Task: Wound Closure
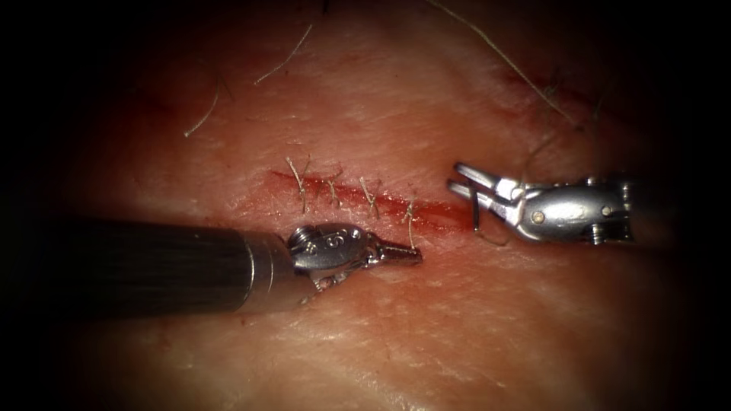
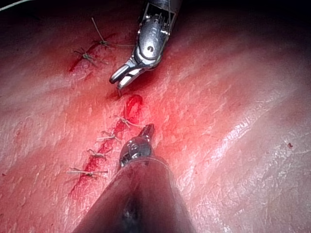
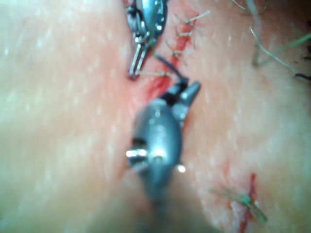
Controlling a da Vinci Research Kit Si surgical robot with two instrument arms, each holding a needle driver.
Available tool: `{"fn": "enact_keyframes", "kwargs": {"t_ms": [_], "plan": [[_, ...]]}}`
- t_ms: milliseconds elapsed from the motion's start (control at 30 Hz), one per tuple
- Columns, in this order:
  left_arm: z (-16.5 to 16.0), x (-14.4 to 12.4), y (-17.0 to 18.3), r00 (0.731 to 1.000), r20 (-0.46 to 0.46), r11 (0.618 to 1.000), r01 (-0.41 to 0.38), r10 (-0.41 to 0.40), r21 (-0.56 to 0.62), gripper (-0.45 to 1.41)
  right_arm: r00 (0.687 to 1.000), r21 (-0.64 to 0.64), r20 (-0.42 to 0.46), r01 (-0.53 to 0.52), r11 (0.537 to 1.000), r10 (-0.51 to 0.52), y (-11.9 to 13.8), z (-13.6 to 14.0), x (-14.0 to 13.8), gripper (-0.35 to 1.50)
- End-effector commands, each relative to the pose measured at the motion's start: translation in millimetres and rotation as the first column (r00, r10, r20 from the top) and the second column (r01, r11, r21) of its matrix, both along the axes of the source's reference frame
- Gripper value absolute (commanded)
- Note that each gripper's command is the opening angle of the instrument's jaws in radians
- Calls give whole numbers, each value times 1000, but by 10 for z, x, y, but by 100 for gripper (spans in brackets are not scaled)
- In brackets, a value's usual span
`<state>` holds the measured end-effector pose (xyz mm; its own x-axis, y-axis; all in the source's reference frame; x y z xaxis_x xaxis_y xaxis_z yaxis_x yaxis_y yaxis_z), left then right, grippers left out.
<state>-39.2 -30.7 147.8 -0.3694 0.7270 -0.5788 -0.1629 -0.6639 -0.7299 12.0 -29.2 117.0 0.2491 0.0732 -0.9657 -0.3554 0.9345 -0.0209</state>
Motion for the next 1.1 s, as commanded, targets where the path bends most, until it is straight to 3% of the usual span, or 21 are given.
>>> {"fn": "enact_keyframes", "kwargs": {"t_ms": [33,400,667,1100], "plan": [[6,-6,-4,1000,0,1000,-1,1,2,-5,1000,40,-12,-15,999,15,-3,8,4,-35],[5,-6,-5,1000,0,1000,-1,1,2,-5,999,86,-33,-31,996,34,3,12,2,-35],[5,-5,-5,1000,0,1000,-1,1,2,-5,999,-121,37,20,992,-15,5,13,2,-35],[5,-4,-5,1000,-2,1000,-4,4,2,-5,998,-170,52,31,985,-22,6,4,4,-35]]}}
